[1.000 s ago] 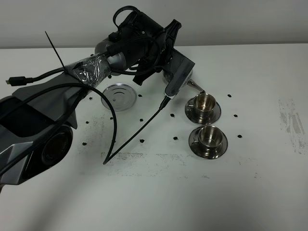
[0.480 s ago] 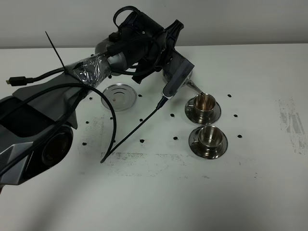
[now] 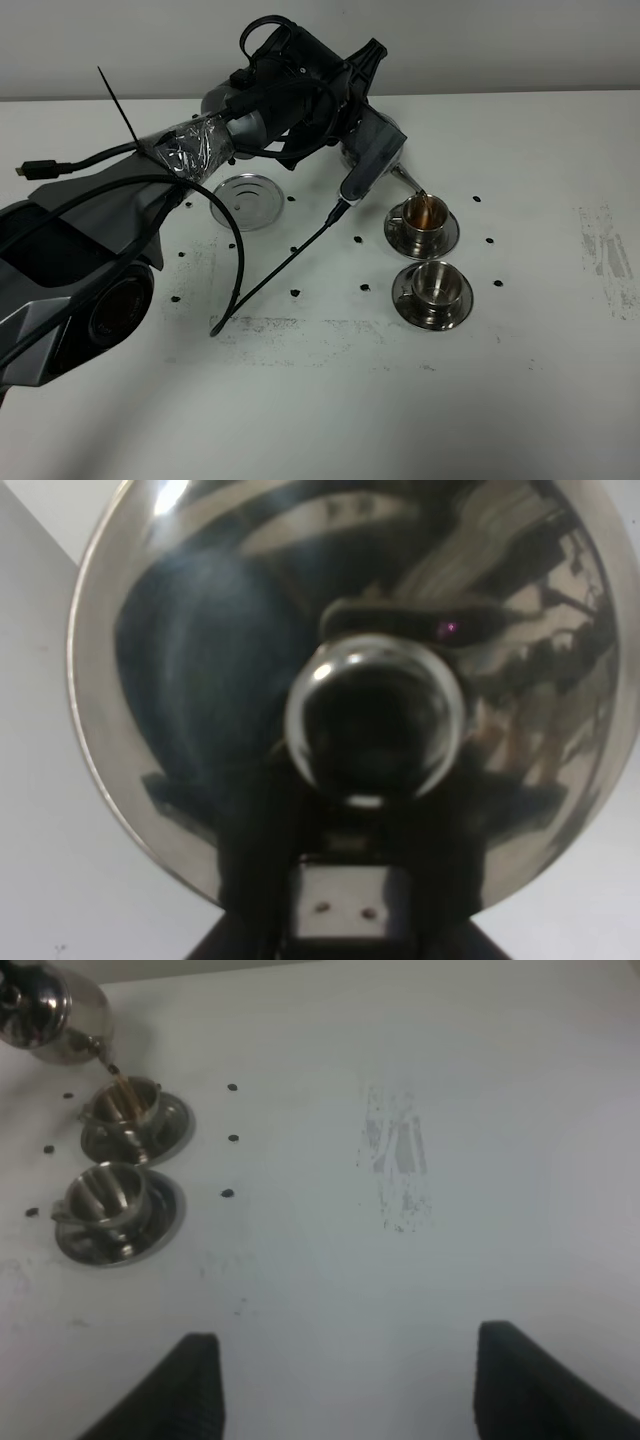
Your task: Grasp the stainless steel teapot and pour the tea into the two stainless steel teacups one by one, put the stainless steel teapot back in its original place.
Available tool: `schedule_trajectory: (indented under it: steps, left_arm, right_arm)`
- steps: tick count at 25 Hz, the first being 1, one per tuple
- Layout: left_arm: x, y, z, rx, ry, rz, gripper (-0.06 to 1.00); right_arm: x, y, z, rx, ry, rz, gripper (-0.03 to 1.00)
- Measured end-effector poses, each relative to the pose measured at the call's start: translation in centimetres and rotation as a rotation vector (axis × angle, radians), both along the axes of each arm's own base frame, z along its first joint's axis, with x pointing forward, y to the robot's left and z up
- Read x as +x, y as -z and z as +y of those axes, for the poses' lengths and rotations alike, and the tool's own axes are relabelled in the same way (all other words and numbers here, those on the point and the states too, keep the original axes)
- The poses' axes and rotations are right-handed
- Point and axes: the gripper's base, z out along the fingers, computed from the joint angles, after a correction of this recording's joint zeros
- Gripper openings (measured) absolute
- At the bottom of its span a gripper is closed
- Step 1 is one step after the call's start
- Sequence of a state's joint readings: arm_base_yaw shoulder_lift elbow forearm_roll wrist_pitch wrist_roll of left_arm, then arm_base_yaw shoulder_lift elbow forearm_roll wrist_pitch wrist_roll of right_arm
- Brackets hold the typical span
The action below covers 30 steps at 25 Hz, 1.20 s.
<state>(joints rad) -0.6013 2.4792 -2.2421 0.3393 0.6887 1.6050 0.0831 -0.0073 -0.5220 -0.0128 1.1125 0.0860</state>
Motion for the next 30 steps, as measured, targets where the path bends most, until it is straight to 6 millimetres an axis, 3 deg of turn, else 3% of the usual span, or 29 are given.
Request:
schedule_trajectory:
  steps: [30]
  left_arm:
    - [-0.05, -0.15, -0.34, 0.016, 0.020, -0.030, 0.19]
  right_arm:
    - [0.00, 0.00, 0.00, 0.000, 0.000, 0.000, 0.52]
